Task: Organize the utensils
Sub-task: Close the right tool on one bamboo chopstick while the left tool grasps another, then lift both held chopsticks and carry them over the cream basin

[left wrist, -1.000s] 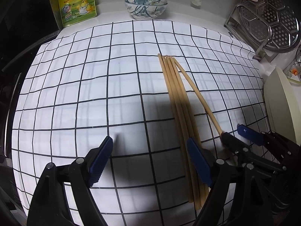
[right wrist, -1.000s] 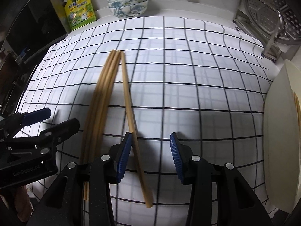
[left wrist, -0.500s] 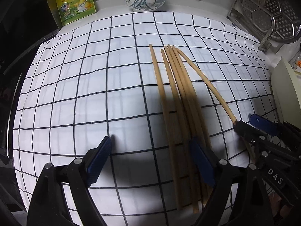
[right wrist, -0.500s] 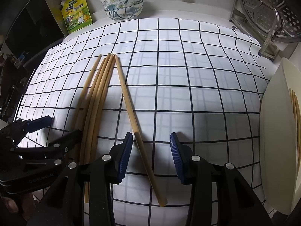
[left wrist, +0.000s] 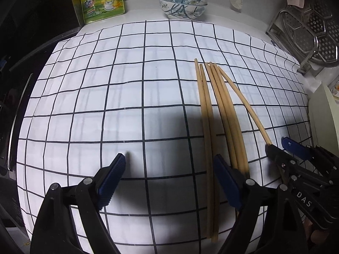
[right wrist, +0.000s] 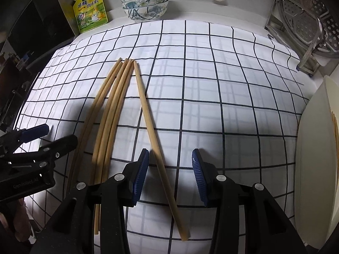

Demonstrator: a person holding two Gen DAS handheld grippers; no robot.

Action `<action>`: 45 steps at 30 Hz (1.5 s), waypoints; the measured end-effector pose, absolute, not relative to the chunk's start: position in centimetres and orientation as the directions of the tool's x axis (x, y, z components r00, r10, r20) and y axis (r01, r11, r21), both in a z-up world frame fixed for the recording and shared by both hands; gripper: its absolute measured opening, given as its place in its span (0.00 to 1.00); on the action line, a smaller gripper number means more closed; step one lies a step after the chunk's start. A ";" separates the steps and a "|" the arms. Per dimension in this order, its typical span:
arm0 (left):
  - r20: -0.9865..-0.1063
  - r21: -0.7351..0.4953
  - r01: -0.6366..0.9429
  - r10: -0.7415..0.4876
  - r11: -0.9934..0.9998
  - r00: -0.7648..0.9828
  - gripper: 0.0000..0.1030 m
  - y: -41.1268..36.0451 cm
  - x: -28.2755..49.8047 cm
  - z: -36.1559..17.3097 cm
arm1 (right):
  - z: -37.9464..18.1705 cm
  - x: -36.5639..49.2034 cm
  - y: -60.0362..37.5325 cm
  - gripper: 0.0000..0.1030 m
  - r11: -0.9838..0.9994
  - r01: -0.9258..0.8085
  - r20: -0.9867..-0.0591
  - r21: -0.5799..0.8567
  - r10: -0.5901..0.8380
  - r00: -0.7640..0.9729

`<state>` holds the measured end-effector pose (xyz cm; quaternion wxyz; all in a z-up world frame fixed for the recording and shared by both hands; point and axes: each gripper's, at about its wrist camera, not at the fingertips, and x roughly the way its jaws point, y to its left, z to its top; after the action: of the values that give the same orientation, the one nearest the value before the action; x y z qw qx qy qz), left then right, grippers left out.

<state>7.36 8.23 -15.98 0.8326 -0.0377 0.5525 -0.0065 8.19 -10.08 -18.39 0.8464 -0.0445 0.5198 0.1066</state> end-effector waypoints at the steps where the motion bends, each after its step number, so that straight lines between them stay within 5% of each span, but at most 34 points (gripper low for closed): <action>1: -0.922 -0.065 -0.030 -0.048 0.997 0.385 0.80 8.1 7.4 -16.1 | -18.4 8.3 -10.0 0.40 0.973 -0.229 -0.889 0.031 0.132 0.439; 15: -0.925 0.006 -0.018 0.013 1.000 0.379 0.79 7.2 8.2 -16.7 | -18.6 8.3 -9.4 0.40 0.962 -0.271 -0.878 -0.023 0.110 0.466; 18: -0.920 0.006 -0.007 0.009 1.000 0.391 0.66 7.0 8.5 -16.4 | -18.6 8.3 -8.9 0.37 0.953 -0.300 -0.872 -0.032 0.120 0.474; 20: -0.918 0.004 0.009 0.000 1.000 0.397 0.55 6.7 8.7 -16.1 | -18.6 8.4 -8.6 0.22 0.946 -0.323 -0.871 -0.025 0.138 0.472; 22: -0.916 -0.001 0.025 -0.011 1.000 0.400 0.30 6.5 8.7 -15.9 | -18.5 8.3 -8.1 0.07 0.939 -0.343 -0.871 -0.030 0.144 0.470; 24: -0.918 -0.010 0.041 -0.025 0.999 0.396 0.08 6.3 8.8 -15.8 | -18.5 8.3 -7.8 0.06 0.938 -0.345 -0.872 -0.027 0.146 0.467; 45: -0.883 -0.038 0.150 -0.104 0.988 0.457 0.07 4.5 9.2 -9.7 | -12.9 7.0 -12.7 0.06 0.976 -0.172 -0.833 0.136 0.206 0.513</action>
<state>9.25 4.50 -9.73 0.8534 0.0227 0.5155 -0.0744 7.02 -12.70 -12.87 0.8696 0.0179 0.4814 0.1087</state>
